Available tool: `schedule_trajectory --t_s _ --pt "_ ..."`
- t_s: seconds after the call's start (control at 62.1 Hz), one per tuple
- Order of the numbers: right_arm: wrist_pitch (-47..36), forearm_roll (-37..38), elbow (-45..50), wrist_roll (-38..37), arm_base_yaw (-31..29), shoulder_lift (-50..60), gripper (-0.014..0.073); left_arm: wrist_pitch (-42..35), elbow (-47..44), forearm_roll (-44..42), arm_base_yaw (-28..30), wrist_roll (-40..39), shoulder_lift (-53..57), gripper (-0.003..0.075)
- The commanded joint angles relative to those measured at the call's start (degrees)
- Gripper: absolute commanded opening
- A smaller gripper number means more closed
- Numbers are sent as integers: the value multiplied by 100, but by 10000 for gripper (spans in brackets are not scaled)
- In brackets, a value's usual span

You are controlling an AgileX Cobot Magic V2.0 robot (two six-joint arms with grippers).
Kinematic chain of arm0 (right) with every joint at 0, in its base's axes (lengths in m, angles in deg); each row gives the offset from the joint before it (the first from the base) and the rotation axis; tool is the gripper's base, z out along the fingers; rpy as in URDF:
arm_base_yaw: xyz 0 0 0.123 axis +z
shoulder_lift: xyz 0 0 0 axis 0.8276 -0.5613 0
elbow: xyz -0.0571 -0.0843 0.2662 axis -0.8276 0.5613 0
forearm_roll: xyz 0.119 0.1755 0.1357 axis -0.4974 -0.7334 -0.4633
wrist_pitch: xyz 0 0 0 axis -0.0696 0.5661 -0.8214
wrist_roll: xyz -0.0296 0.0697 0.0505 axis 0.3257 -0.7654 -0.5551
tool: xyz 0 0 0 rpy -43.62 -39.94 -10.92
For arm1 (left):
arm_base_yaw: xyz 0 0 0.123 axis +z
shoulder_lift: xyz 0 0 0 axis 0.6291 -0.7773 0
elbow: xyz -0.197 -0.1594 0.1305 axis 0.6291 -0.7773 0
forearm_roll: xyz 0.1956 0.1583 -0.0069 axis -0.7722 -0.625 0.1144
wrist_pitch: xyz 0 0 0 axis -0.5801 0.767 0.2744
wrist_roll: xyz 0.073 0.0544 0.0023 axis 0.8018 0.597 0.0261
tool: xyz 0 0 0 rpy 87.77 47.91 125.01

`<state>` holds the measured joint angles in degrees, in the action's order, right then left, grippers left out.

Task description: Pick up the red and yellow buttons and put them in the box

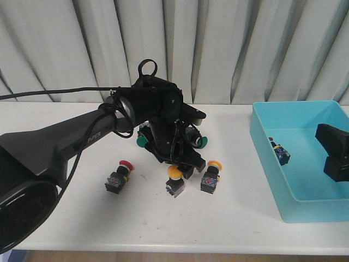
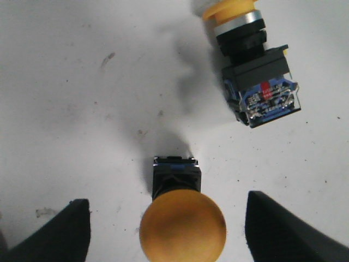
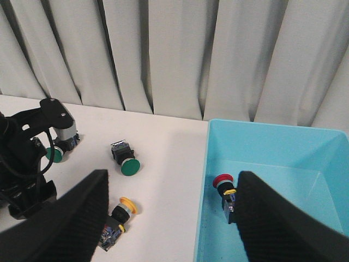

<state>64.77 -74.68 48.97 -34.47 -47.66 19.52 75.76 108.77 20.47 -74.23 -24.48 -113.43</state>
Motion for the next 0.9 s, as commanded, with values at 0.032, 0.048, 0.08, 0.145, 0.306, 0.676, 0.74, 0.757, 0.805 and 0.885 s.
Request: schedule_trajectory --t_s 0.032,0.048,0.08,0.145,0.306,0.676,0.74,0.757,0.805,0.885 --pt "-435 9 -161 6 12 16 493 62 157 104 -16 -13 301 521" --pt "-435 9 -161 6 12 16 493 62 157 104 -16 -13 301 517" --pt "-435 9 -161 6 12 16 493 46 157 104 -16 -13 290 510" --pt "-435 9 -161 6 12 16 493 -21 157 104 -16 -13 278 499" --pt "-435 9 -161 6 12 16 493 -62 152 104 -16 -13 219 491" --pt "-423 15 -161 24 12 16 493 83 152 292 -16 200 213 259" --pt "-411 15 -161 24 12 -9 493 119 152 298 -16 200 213 167" --pt "-405 15 -161 24 12 -21 493 128 152 298 -16 200 213 144" --pt "-396 15 -161 24 12 -77 493 142 152 298 -16 200 213 55" --pt "-396 15 -161 24 12 -214 493 160 152 298 -16 200 235 -9"
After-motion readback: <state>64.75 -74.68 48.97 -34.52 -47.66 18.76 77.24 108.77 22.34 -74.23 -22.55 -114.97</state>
